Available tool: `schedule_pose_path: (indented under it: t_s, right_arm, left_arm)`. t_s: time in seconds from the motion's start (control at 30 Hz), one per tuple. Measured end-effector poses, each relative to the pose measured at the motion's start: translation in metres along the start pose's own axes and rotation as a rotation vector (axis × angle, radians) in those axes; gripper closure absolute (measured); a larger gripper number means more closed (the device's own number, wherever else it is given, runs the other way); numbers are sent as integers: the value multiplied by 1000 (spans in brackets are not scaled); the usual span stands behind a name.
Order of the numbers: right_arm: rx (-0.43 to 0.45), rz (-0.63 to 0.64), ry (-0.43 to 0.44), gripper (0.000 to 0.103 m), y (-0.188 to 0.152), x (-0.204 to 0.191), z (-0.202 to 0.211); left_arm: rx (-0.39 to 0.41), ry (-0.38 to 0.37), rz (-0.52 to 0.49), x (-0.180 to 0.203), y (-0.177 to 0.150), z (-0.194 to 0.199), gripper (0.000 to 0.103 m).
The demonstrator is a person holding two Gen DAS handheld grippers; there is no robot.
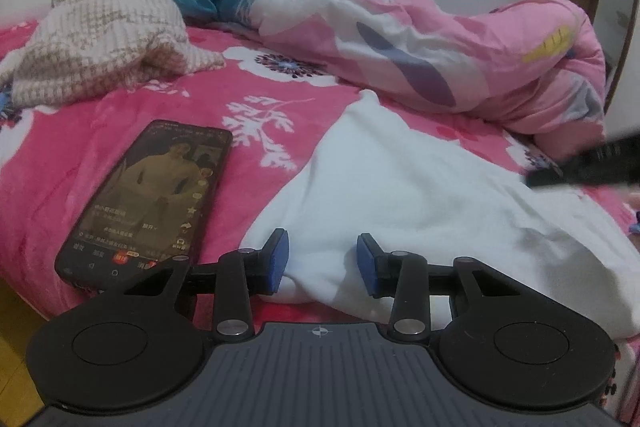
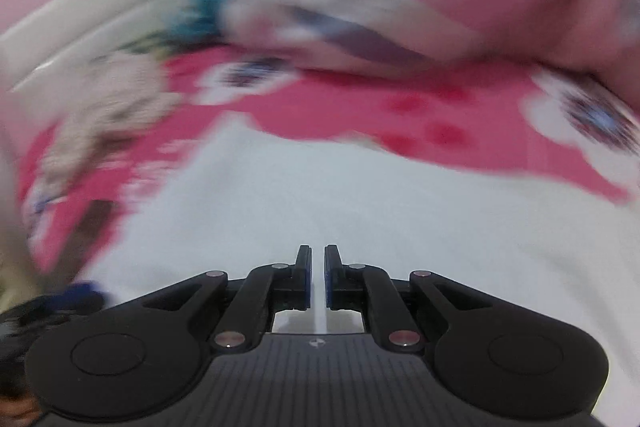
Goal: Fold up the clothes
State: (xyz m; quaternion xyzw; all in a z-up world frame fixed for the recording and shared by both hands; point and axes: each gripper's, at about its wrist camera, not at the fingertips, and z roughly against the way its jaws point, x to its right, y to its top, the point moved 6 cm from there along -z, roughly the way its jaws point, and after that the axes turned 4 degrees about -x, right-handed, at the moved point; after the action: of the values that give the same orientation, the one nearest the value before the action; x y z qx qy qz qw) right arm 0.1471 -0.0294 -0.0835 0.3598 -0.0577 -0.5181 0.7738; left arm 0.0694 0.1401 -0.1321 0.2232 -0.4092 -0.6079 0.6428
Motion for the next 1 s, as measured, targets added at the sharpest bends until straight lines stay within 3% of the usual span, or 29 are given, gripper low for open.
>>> schedule_pose_path:
  t_s: [0.17, 0.27, 0.33, 0.43, 0.53, 0.63, 0.7, 0.8, 0.9, 1.0]
  right_arm:
    - [-46, -48, 27, 95, 21, -5, -28]
    - [-37, -125, -73, 103, 44, 33, -76]
    - [20, -253, -38, 103, 60, 61, -76]
    - [48, -251, -18, 96, 69, 60, -56]
    - [-90, -242, 129, 94, 60, 42, -65]
    - [-160, -264, 112, 97, 63, 41, -102]
    - [-81, -377, 97, 103, 82, 61, -114]
    - [36, -497, 78, 94, 104, 84, -110]
    - [88, -492, 148, 94, 100, 76, -71]
    - [121, -469, 179, 94, 74, 67, -12]
  left_arm:
    - [3, 7, -15, 0, -3, 3, 64]
    - [6, 4, -25, -1, -4, 4, 64]
    - [3, -7, -16, -3, -3, 3, 64]
    - [6, -24, -14, -5, -4, 3, 64]
    - [13, -39, -15, -7, -5, 4, 64]
    - [13, -41, -15, -8, -4, 4, 64]
    - [12, -40, -10, -8, -4, 5, 64]
    - [15, -43, -5, -8, -5, 6, 64]
    - [14, -49, 0, -9, -4, 5, 64]
    - [9, -51, 0, -8, -3, 6, 62]
